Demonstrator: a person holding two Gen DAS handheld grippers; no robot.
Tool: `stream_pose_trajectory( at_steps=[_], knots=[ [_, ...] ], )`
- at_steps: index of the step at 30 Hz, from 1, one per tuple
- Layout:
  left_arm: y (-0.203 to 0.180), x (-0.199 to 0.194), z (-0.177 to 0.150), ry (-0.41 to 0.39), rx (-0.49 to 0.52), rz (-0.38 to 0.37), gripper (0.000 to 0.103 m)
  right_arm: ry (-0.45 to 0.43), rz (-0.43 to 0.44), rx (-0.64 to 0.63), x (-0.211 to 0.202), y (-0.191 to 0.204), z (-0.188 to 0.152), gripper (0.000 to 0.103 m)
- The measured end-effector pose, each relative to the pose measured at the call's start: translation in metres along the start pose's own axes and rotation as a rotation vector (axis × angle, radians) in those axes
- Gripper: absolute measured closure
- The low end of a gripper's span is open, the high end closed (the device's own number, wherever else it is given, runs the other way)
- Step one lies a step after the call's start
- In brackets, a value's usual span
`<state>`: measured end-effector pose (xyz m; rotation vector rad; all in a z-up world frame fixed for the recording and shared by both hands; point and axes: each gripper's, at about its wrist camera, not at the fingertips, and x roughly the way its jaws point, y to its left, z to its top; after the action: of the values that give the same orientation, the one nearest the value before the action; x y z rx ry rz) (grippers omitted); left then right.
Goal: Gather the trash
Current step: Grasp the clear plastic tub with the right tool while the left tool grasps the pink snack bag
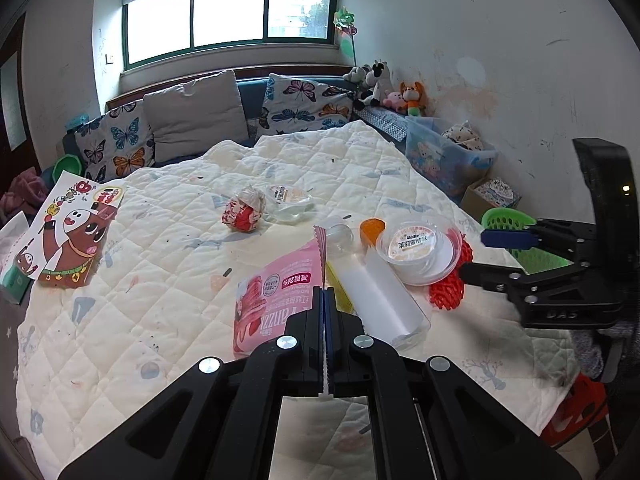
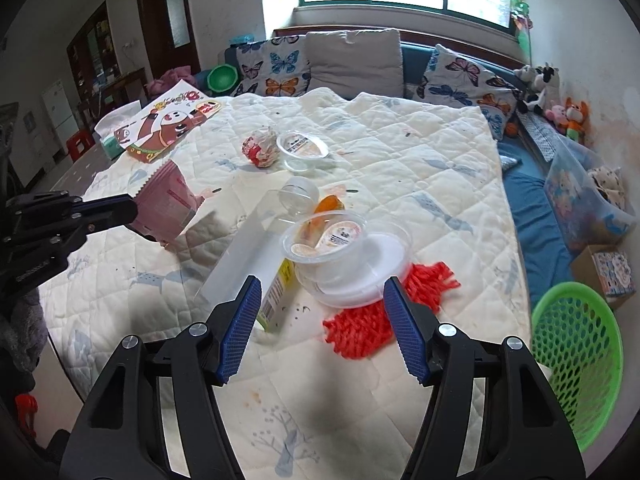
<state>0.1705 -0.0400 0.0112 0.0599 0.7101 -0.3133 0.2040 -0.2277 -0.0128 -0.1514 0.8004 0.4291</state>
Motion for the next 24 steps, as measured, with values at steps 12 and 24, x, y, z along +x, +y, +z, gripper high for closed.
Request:
stream_pose_trajectory(
  at_steps=[12,24],
  knots=[
    [0.015,-0.005,0.004,-0.018,-0.025,-0.017,0.102,0.054,-0.018,-0.025,0.042,0.01,0.018,0.039],
    [0.018,-0.003,0.006,-0.019,-0.03,-0.026,0.102,0.076,-0.055,-0.034,0.059,0.004,0.021,0.039]
  ],
)
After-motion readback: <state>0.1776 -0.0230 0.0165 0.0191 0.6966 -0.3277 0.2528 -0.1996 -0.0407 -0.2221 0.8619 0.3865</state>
